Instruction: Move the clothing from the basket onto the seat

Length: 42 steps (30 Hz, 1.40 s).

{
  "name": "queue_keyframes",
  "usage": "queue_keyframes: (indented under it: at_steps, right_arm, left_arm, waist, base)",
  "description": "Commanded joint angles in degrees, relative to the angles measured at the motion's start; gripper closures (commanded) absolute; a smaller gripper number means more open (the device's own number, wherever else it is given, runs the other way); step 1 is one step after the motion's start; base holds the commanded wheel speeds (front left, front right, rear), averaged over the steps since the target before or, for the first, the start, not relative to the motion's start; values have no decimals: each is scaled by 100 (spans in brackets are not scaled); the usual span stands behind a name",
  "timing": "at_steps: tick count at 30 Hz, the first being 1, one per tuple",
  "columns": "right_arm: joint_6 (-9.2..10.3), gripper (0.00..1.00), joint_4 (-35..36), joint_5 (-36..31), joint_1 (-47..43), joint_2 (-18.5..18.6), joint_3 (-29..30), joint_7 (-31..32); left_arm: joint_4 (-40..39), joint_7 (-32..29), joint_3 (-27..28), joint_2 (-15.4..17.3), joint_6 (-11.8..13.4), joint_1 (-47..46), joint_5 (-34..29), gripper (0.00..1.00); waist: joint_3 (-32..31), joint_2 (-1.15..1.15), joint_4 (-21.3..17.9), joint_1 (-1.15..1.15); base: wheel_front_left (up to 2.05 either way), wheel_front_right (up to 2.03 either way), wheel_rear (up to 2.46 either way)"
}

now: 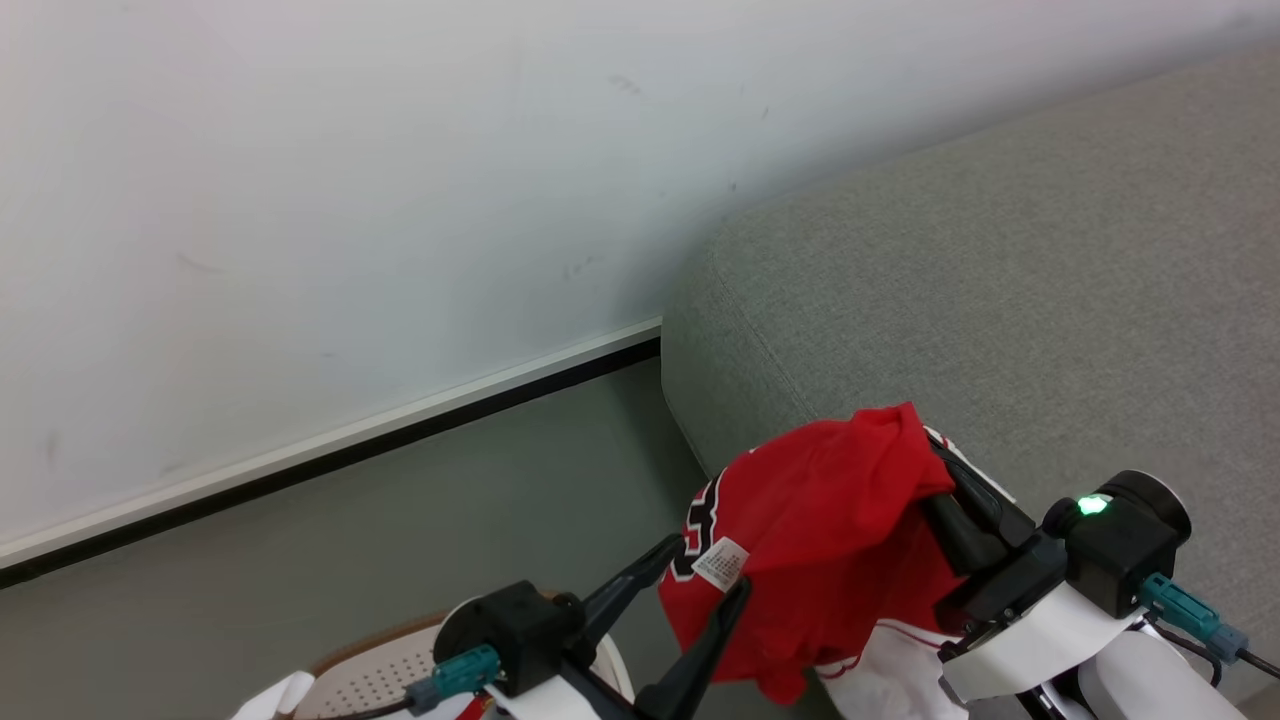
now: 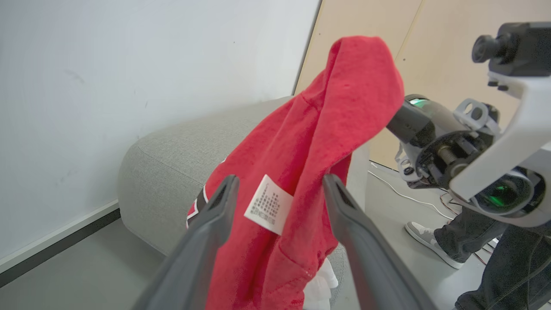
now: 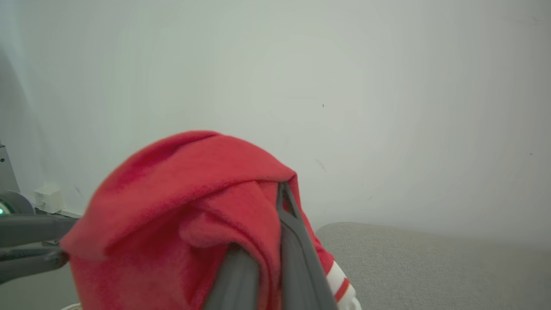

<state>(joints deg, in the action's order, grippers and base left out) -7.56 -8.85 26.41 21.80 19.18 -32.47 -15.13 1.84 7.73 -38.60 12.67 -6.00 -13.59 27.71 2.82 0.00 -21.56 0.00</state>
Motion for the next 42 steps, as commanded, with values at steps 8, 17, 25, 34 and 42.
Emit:
queue_keyframes:
  at_steps: [8, 17, 25, 34, 42]
  right_arm:
    - [15, 100, 59, -241, 63, -174, 553, -2]
    - [16, 100, -80, -716, 1453, -300, 1750, -1]
    - [15, 100, -662, -1028, 3464, -69, 3367, 214]
    - [15, 100, -1845, -1902, 5376, 730, 5077, 935]
    - [16, 100, -2897, -3185, 4906, 657, 6090, 1031]
  left_arm:
    - [67, -23, 9, -37, 36, -346, -124, 0]
    - [-135, -328, -37, 72, -54, -1505, -363, 0]
    - [-345, -514, -84, 48, -124, -2965, -473, 0]
    - [-407, -407, -91, 52, -138, -3549, -374, 0]
    - [-280, -239, -154, -25, -118, -3451, -296, 0]
  waist:
    - [386, 0, 45, 0]
    - [1896, 0, 468, 0]
    - [3230, 0, 879, 0]
    - [3955, 0, 1315, 0]
    - [4096, 0, 1494, 0]
  base:
    - [0, 0, 0]
    - [0, 0, 0]
    - [0, 0, 0]
    - [0, 0, 0]
    - [0, 0, 0]
